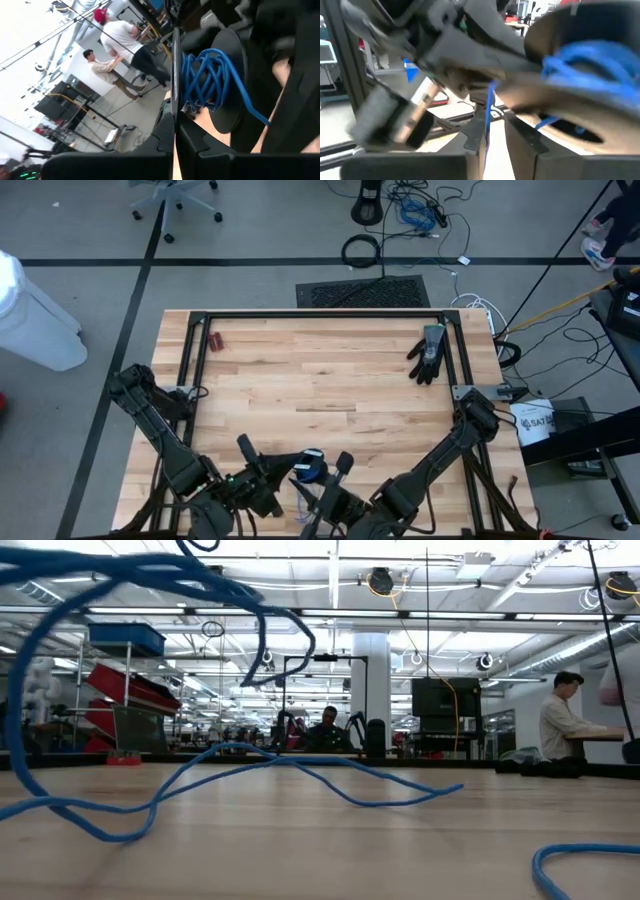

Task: Coil cords
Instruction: Coil the blue wire onto a spool

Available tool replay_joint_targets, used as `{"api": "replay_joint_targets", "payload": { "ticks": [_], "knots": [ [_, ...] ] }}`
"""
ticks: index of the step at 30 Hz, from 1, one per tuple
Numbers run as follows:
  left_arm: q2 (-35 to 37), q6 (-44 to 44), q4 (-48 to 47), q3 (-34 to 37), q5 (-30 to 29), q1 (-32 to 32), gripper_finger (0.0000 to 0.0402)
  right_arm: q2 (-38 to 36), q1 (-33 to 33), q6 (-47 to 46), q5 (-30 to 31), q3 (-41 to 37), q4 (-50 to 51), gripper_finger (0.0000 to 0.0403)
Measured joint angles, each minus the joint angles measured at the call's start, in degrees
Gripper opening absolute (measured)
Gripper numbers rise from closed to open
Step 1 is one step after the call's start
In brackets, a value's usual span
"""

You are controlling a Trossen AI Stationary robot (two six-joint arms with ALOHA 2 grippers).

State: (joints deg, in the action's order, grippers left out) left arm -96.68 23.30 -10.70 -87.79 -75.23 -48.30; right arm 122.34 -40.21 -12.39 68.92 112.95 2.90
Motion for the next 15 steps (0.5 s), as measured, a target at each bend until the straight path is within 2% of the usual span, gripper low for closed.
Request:
{"api": "replay_joint_targets", "payload": {
  "ticks": [8, 15],
  "knots": [
    [0.04, -1.86, 1.27, -2.25, 0.45, -0.99, 0.0006, 0.02, -1.91, -5.61, -0.2, 0.0, 7.28, 0.0074],
    [0.04, -4.98, 1.35, -4.63, 0.47, -2.36, 0.0006, 0.02, -5.97, -4.96, -0.03, 0.0, 11.1, 0.0075]
  ]
}}
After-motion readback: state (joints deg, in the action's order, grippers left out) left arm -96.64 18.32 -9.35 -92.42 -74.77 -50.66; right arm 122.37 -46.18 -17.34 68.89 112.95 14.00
